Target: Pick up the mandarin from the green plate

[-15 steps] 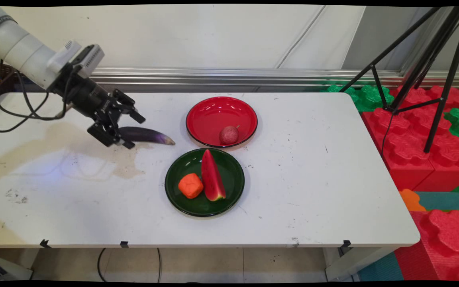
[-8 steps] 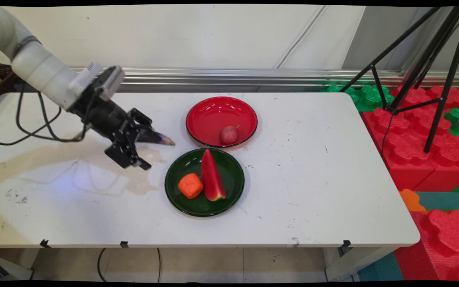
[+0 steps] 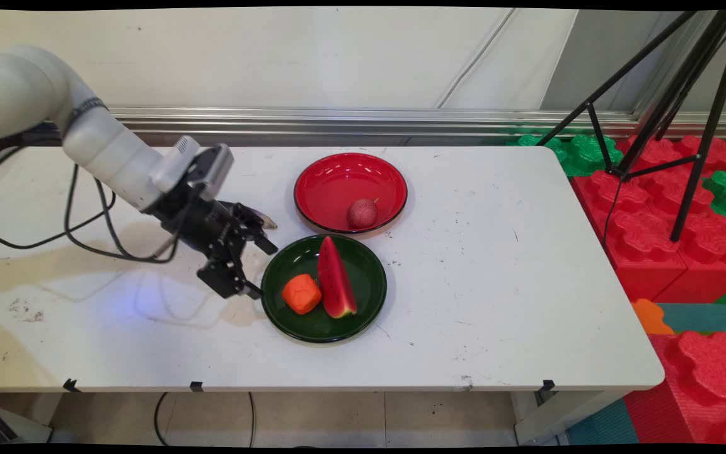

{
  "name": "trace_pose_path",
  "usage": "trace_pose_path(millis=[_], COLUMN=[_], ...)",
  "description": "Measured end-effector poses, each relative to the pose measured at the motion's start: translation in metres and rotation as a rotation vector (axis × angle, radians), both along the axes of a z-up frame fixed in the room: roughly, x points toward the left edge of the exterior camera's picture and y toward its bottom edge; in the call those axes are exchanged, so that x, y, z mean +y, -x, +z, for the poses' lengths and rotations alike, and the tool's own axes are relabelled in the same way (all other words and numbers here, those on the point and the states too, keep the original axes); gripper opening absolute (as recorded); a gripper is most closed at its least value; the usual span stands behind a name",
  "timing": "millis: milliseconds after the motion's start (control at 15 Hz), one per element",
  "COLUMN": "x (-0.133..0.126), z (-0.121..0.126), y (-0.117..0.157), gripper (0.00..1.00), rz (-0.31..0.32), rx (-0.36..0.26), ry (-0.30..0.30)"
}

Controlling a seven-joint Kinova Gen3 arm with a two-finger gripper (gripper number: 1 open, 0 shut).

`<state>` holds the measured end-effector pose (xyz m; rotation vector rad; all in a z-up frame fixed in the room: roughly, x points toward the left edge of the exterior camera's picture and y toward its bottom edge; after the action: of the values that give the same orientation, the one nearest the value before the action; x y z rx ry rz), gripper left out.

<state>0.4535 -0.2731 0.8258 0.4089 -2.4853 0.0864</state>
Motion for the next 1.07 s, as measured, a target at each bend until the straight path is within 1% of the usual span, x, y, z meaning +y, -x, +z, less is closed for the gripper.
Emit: trace_pose_path(millis=[600,1067], x=[-0.009,-0.015], z=[-0.04,-0.056], y=[0.04,0.056], gripper=[1.0,1.0], rz=[0.029,0.04], rx=[-0.032,-0.038], ry=[0.012,0.021])
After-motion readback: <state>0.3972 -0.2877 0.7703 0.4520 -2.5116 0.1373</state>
